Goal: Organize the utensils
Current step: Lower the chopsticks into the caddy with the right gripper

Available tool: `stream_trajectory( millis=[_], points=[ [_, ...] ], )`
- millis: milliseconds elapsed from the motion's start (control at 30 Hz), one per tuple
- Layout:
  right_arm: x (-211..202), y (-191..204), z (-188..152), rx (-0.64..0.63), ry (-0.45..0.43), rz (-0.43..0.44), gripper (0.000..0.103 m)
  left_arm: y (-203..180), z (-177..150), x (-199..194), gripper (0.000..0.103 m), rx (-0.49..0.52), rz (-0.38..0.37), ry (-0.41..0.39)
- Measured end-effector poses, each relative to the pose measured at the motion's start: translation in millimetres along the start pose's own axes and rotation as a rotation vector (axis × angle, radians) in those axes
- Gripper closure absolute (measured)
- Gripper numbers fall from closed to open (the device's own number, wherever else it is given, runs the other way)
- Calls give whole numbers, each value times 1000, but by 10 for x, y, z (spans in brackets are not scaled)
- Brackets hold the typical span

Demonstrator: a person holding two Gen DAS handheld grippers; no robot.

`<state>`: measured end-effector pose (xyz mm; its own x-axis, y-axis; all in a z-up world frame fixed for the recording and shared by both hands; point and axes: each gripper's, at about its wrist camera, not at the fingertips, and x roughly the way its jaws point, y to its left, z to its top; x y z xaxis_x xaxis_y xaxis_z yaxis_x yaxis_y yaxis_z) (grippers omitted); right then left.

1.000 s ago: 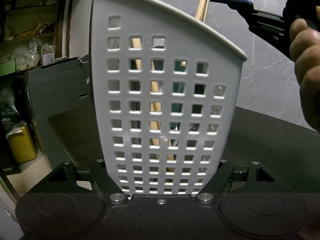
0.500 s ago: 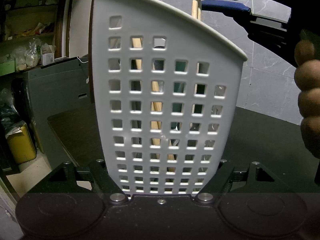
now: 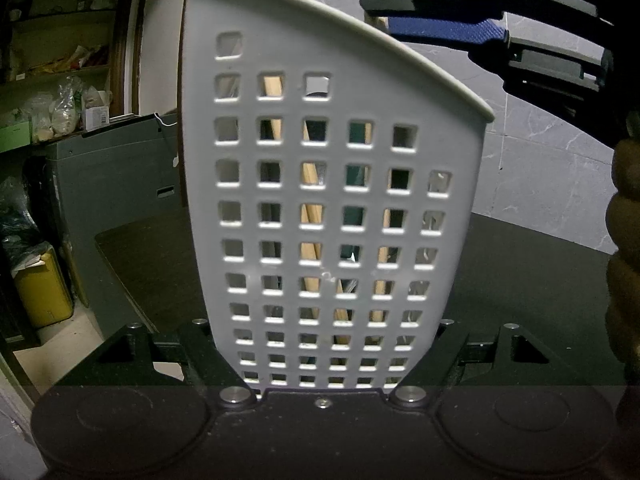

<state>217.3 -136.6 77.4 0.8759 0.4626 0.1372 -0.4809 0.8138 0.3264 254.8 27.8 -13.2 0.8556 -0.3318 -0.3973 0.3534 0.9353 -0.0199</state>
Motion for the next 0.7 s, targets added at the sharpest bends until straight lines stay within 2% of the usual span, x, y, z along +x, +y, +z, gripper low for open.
stream_trajectory(
  millis=[300, 700],
  points=[
    [-48, 109, -78, -60, 35, 4, 88, 1, 0, -2, 25, 1, 0, 0],
    [-27, 115, -133, -71, 83, -2, 88, 1, 0, -2, 25, 0, 0, 0]
  ],
)
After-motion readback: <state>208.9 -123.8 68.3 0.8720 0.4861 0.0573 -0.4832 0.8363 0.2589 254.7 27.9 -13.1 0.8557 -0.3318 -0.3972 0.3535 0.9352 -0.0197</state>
